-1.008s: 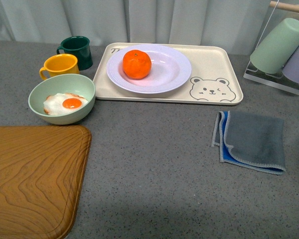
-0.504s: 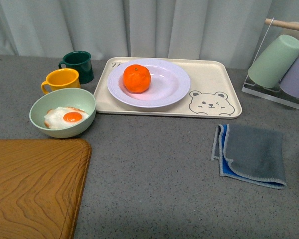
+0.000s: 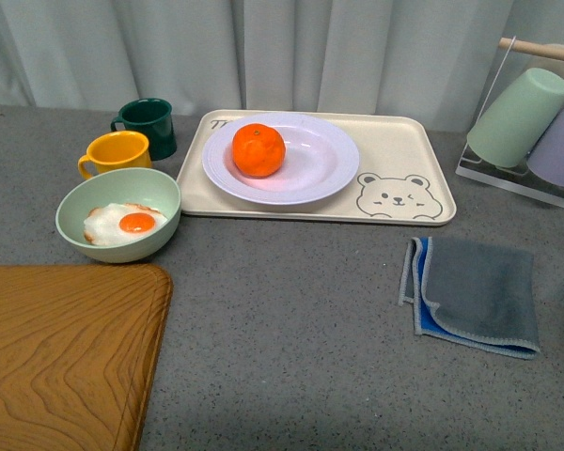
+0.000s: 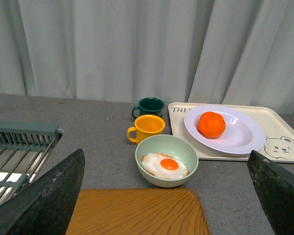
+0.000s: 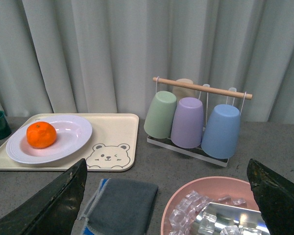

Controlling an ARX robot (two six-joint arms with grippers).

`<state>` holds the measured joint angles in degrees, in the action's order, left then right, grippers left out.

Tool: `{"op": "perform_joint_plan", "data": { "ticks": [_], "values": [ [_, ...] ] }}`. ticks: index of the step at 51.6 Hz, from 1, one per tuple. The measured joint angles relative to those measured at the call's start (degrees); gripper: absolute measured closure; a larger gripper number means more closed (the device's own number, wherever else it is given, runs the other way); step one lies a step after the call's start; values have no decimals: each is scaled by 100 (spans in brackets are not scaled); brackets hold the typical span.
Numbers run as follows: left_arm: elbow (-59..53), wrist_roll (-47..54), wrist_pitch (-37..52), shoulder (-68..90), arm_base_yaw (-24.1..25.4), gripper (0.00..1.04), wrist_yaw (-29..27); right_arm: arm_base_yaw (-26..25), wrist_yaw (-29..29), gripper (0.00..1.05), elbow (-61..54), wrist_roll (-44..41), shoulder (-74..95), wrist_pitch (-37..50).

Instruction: Place orange and plate with both arms

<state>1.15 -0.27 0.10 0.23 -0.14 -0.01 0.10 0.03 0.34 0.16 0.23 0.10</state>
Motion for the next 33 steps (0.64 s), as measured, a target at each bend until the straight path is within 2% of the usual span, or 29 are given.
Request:
{"op": "perform_joint_plan", "data": {
  "ticks": [33],
  "values": [
    [0, 0, 0, 0, 0, 7, 0, 0, 0, 9, 0, 0, 0, 0]
  ]
}}
